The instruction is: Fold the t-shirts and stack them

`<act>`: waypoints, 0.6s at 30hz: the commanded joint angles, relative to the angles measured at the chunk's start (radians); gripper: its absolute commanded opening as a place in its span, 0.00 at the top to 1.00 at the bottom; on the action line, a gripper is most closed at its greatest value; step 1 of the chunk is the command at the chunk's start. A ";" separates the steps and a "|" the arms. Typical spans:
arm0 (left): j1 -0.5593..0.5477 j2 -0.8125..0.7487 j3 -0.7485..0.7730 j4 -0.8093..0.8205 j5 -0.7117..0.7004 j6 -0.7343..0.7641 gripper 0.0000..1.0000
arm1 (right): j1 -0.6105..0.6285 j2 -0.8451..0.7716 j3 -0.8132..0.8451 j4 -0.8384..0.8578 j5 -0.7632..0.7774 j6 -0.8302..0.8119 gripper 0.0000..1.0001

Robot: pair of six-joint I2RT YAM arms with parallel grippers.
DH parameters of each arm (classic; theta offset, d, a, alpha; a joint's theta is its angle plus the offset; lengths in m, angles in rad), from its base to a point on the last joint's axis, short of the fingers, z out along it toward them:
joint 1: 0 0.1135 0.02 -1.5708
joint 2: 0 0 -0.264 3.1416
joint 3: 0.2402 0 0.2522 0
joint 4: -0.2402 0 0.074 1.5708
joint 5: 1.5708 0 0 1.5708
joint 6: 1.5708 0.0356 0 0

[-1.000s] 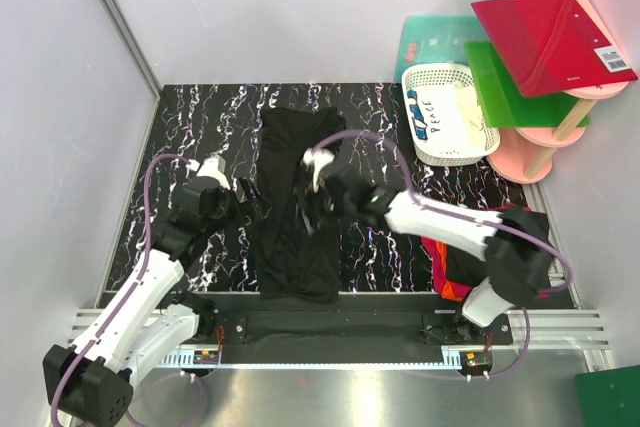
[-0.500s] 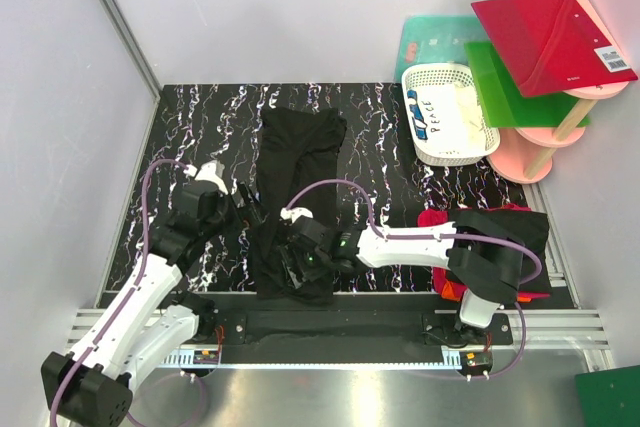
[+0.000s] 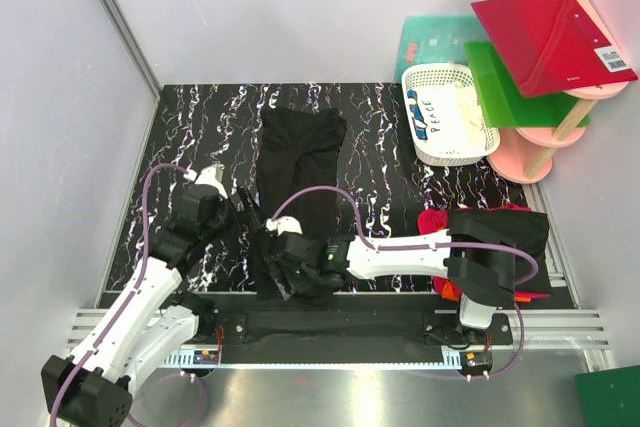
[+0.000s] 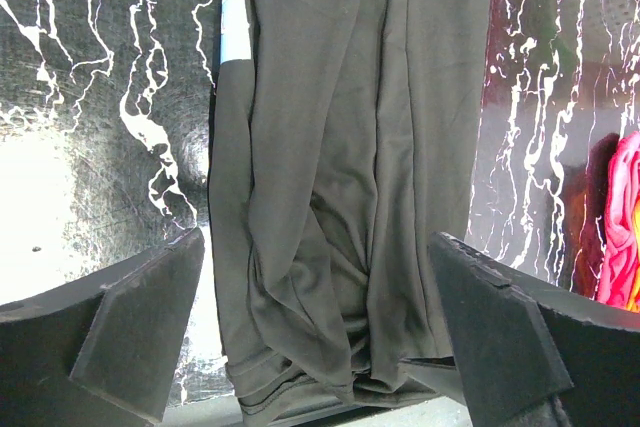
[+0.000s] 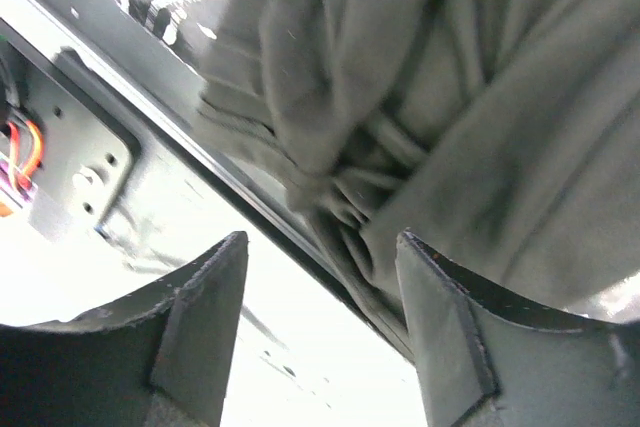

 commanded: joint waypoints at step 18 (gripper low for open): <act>-0.002 -0.032 -0.013 0.013 -0.017 -0.017 0.01 | 0.036 0.086 0.134 0.044 0.096 0.022 1.00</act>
